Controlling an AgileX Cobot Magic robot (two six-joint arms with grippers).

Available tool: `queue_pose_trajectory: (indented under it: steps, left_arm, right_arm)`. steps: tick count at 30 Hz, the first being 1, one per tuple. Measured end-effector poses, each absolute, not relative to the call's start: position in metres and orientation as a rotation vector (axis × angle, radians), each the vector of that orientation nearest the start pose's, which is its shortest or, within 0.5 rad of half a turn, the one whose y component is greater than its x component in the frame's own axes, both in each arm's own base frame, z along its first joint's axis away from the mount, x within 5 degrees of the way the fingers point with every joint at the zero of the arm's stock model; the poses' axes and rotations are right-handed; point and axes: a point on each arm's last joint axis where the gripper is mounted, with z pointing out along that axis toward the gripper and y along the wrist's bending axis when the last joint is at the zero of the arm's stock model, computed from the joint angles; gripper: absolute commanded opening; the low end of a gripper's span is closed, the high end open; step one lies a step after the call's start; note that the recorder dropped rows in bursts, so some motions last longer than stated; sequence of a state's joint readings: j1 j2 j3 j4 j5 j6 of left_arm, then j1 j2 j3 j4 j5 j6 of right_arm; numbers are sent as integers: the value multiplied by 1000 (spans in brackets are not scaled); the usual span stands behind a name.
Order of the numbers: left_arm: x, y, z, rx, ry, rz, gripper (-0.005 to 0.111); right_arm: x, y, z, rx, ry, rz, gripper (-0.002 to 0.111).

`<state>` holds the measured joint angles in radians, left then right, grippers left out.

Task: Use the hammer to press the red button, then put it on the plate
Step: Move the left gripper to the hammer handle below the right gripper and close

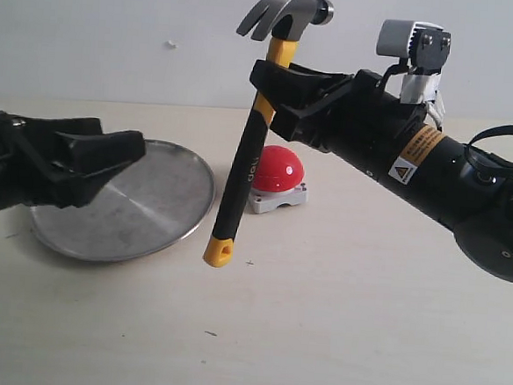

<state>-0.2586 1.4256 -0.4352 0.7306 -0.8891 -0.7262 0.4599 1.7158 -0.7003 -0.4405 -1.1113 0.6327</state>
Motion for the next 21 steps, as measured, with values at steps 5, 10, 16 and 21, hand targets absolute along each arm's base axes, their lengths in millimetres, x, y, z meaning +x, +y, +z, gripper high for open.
queue_pose_trajectory:
  steps: [5, 10, 16, 21]
  left_arm:
    - [249, -151, 197, 625, 1730, -882, 76]
    - [253, -174, 188, 724, 1742, -909, 76]
    - [251, -179, 183, 772, 1745, -901, 76]
    - [250, -180, 183, 776, 1745, -900, 76]
  right_arm:
    - [280, 178, 221, -360, 1477, 1003, 0]
    - [281, 178, 221, -357, 1477, 1002, 0]
    - [281, 177, 221, -355, 1477, 1002, 0]
    - [281, 177, 221, -353, 1478, 1004, 0]
